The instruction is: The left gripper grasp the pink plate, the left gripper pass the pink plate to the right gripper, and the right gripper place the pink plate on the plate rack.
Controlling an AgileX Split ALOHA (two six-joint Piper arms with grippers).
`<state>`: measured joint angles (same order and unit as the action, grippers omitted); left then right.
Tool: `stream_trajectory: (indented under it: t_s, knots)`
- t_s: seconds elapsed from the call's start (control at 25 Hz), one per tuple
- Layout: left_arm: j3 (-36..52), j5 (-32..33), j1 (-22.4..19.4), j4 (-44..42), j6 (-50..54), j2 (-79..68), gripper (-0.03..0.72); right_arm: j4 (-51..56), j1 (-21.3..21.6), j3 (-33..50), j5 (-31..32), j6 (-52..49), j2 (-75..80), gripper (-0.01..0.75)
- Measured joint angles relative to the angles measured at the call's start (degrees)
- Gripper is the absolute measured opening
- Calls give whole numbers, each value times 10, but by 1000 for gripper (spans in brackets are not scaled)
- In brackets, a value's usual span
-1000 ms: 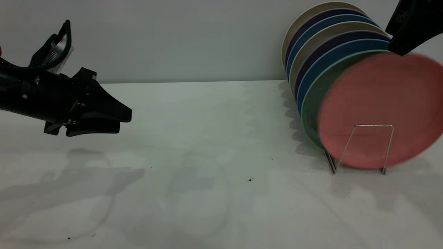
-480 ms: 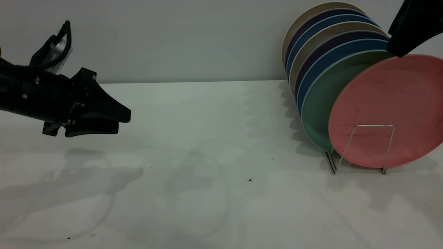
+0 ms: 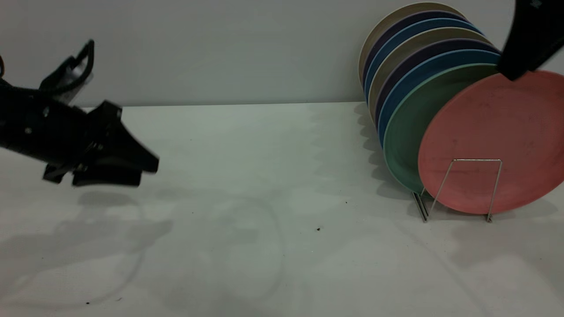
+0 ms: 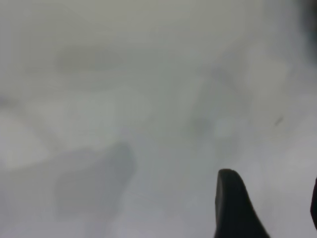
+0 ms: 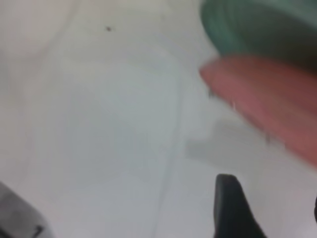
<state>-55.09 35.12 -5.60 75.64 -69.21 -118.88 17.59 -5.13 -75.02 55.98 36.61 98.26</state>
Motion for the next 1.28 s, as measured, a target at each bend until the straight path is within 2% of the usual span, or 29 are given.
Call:
stream_trajectory:
  t_s: [0.16,0.32,0.48,0.68,0.8,1.0,1.28]
  knots:
    - [-2,-33,0,-137,115,27,408,-74,0,0,43,-143,-7,415]
    - [-2,-37,0,-273,237,98,408,-144,0,0,81,-228,-31,415]
    - [-2,-31,0,-390,349,197,408,-167,0,0,118,-269,-87,415]
    - [-2,12,0,-509,450,320,408,-153,0,22,140,-287,-186,415]
    - [-2,42,0,-541,471,390,408,-143,0,69,144,-288,-259,415]
    - [-2,101,0,-548,475,489,408,-130,0,153,150,-288,-393,415]
    - [35,157,0,-550,475,602,450,-129,0,254,151,-283,-568,415]
